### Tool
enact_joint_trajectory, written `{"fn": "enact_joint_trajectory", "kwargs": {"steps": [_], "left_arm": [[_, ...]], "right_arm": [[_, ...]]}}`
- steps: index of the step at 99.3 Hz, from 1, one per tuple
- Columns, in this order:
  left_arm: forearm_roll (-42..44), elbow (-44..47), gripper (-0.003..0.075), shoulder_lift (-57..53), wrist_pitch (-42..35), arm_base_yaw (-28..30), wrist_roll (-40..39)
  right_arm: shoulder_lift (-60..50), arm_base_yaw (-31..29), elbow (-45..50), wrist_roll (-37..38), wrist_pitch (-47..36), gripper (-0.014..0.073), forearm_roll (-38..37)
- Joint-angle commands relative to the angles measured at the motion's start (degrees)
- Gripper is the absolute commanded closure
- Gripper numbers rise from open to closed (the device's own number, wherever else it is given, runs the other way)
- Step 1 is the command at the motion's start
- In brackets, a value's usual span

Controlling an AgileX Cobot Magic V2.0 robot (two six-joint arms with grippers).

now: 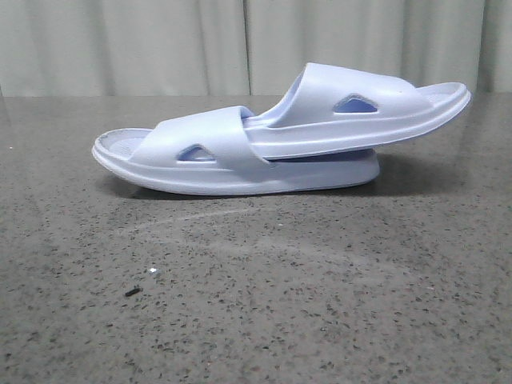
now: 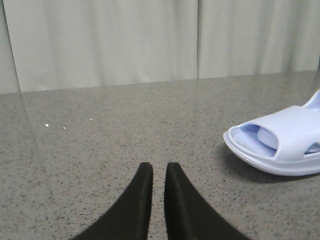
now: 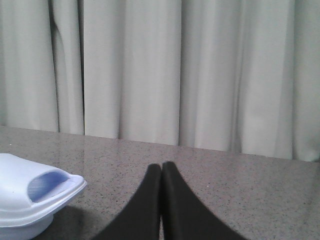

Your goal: Insert blue slippers together front up

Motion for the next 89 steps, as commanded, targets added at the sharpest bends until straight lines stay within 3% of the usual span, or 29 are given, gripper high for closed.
{"fn": "enact_joint_trajectory", "kwargs": {"steps": [1, 24, 35, 50, 64, 89], "left_arm": [[9.1, -1.6, 0.0704, -0.7, -0.7, -0.5, -6.2], [46.7, -1.6, 0.0704, -1.4, -2.9, -0.6, -45.3], [62.4, -1.4, 0.0704, -1.4, -4.3, -1.2, -60.3], [81.5, 1.7, 0.0704, -2.7, -14.8, -1.7, -78.7], [87.6, 6.1, 0.0704, -4.9, -24.3, -1.7, -85.6], [87.6, 6.5, 0.0704, -7.9, -18.5, -1.7, -87.5]], "right_arm": [[0.5, -0.5, -1.5, -0.6, -3.2, 0.0701, -0.8], [0.5, -0.5, -1.5, -0.6, -3.2, 0.0701, -0.8], [0.5, -0.5, -1.5, -0.6, -3.2, 0.0701, -0.8], [0.5, -0.5, -1.5, -0.6, -3.2, 0.0701, -0.8], [0.5, -0.5, -1.5, -0.6, -3.2, 0.0701, -0.8], [0.5, -0.5, -1.5, -0.6, -3.2, 0.0701, -0.8]]}}
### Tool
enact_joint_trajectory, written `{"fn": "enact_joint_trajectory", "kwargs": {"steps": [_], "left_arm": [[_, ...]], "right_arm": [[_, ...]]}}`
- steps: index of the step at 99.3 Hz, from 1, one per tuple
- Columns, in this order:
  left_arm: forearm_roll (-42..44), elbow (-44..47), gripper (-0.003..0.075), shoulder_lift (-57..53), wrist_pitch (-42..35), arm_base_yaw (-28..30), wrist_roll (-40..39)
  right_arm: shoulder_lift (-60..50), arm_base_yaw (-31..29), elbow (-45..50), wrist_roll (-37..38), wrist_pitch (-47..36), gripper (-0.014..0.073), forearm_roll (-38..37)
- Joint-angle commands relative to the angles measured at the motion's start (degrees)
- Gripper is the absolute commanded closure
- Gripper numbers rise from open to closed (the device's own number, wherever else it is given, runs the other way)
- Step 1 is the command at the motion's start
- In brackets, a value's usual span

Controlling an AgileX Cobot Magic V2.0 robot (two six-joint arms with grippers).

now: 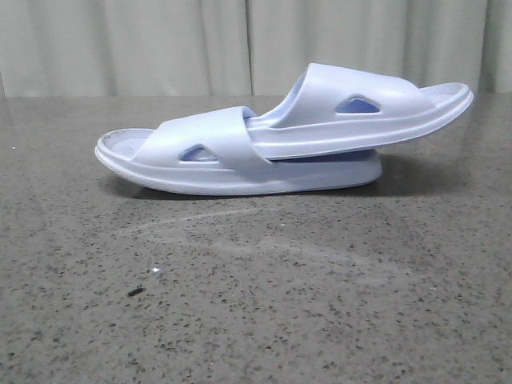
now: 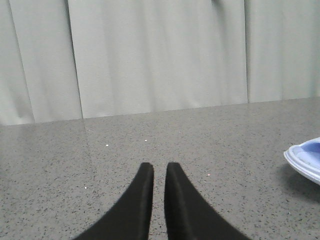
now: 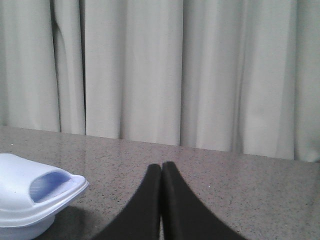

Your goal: Insert blue slippers together front up

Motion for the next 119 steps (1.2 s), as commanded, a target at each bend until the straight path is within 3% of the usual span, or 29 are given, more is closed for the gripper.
{"fn": "enact_joint_trajectory", "kwargs": {"steps": [1, 29, 119], "left_arm": [[0.2, 0.4, 0.0704, -0.4, -2.4, -0.4, -1.2], [0.3, 0.4, 0.0704, -5.2, 2.9, -0.2, -1.2], [-1.0, 0.4, 0.0704, -5.2, 2.9, -0.1, -1.2]], "right_arm": [[0.5, -0.5, -1.5, -0.6, -3.3, 0.0701, -0.8], [0.5, -0.5, -1.5, -0.6, -3.3, 0.0701, -0.8], [0.5, -0.5, -1.5, -0.6, -3.2, 0.0701, -0.8]]}}
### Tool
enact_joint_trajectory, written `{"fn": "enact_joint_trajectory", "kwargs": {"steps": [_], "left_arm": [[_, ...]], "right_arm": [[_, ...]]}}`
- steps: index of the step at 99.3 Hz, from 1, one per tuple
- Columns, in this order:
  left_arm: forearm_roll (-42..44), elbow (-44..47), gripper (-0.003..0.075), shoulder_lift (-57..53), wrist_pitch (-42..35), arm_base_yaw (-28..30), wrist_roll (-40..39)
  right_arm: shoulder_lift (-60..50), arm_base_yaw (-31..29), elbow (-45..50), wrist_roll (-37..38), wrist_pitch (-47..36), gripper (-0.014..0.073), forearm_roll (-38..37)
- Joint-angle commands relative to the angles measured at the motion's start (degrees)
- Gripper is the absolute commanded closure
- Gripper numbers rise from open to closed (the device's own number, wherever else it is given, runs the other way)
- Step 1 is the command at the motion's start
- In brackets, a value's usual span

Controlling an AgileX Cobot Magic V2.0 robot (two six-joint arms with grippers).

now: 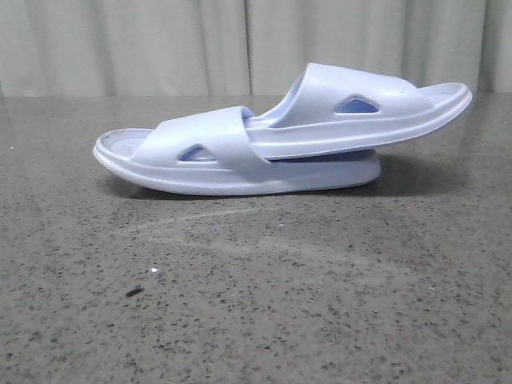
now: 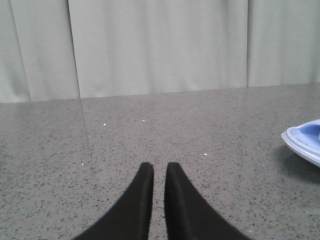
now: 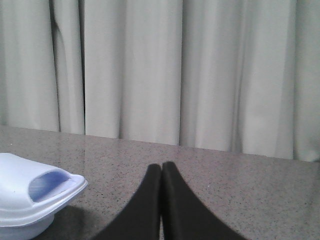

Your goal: Insert blue slippers together front up

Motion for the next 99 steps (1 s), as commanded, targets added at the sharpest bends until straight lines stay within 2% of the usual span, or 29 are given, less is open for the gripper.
{"fn": "enact_joint_trajectory", "kwargs": {"steps": [1, 46, 52, 64, 71, 77, 99], "left_arm": [[-0.5, 0.4, 0.0704, -1.7, -4.0, -0.1, -0.6], [-0.5, 0.4, 0.0704, -1.7, -4.0, -0.1, -0.6], [-0.5, 0.4, 0.0704, -1.7, -4.0, -0.1, -0.6], [-0.5, 0.4, 0.0704, -1.7, -4.0, -0.1, -0.6], [-0.5, 0.4, 0.0704, -1.7, -4.0, -0.1, -0.6], [-0.5, 0.4, 0.0704, -1.7, -4.0, -0.1, -0.6], [-0.5, 0.4, 0.0704, -1.7, -4.0, -0.1, -0.6]], "right_arm": [[0.5, -0.5, -1.5, -0.6, -3.3, 0.0701, -0.8], [-0.1, -0.5, 0.0, 0.2, -3.3, 0.0701, -2.5], [-0.7, -0.5, 1.4, 6.0, -3.3, 0.0701, -6.9], [-2.2, -0.5, 5.0, 27.0, -3.4, 0.0701, -29.2], [-2.9, -0.5, 6.8, 36.5, -3.4, 0.0701, -36.9], [-4.0, -0.5, 8.0, 39.0, -3.4, 0.0701, -37.4], [-5.8, -2.8, 9.7, 40.9, -3.4, 0.0701, -37.4]]}}
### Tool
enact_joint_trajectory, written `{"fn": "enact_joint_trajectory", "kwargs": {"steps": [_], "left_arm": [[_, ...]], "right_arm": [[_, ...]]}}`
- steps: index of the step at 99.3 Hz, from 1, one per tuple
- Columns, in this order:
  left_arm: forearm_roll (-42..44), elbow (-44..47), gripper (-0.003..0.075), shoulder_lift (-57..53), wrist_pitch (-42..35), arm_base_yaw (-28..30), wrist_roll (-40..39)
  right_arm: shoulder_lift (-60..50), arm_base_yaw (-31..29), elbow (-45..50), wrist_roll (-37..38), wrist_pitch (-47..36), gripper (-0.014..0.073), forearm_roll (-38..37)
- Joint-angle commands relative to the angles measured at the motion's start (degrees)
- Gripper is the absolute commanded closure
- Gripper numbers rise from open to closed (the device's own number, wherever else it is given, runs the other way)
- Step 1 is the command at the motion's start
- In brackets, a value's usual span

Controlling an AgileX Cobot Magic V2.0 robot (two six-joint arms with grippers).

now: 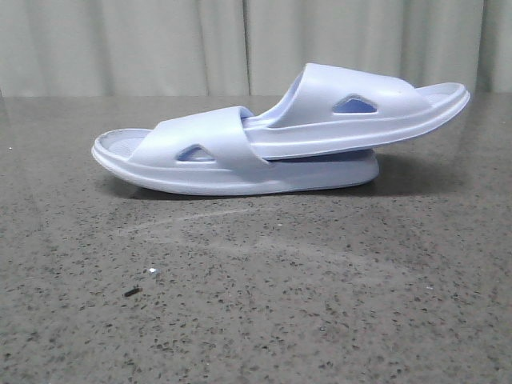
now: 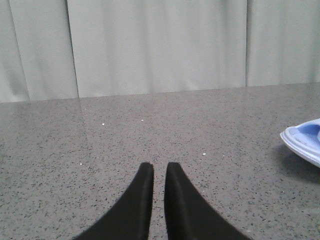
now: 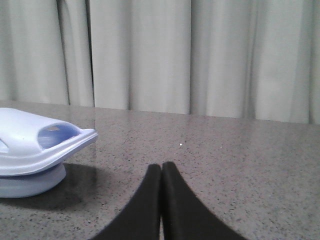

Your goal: Insert blue slippers together front up

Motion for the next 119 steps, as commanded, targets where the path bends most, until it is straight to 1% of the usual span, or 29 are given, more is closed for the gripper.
{"fn": "enact_joint_trajectory", "kwargs": {"steps": [1, 12, 27, 38, 45, 53, 119], "left_arm": [[-0.4, 0.4, 0.0704, -1.7, -4.1, -0.1, -0.4], [-0.4, 0.4, 0.0704, -1.7, -4.1, -0.1, -0.4], [-0.4, 0.4, 0.0704, -1.7, -4.1, -0.1, -0.4], [-0.4, 0.4, 0.0704, -1.7, -4.1, -0.1, -0.4], [-0.4, 0.4, 0.0704, -1.7, -4.1, -0.1, -0.4], [-0.4, 0.4, 0.0704, -1.7, -4.1, -0.1, -0.4], [-0.4, 0.4, 0.0704, -1.7, -4.1, -0.1, -0.4]], "right_arm": [[-0.4, -1.9, 1.2, 1.7, -4.4, 0.0701, -1.0], [-0.4, -4.2, 1.2, 1.9, -4.4, 0.0701, -1.0], [-1.2, -5.2, 1.2, 1.9, -4.3, 0.0701, -1.1], [-1.2, -5.2, 1.2, 2.0, -4.3, 0.0701, -1.6], [-1.2, -5.2, 1.2, 4.2, -4.3, 0.0701, -3.2], [-1.2, -5.2, 1.2, 5.3, -3.9, 0.0701, -3.3], [-1.2, -5.2, 1.2, 5.3, -2.9, 0.0701, -3.3]]}}
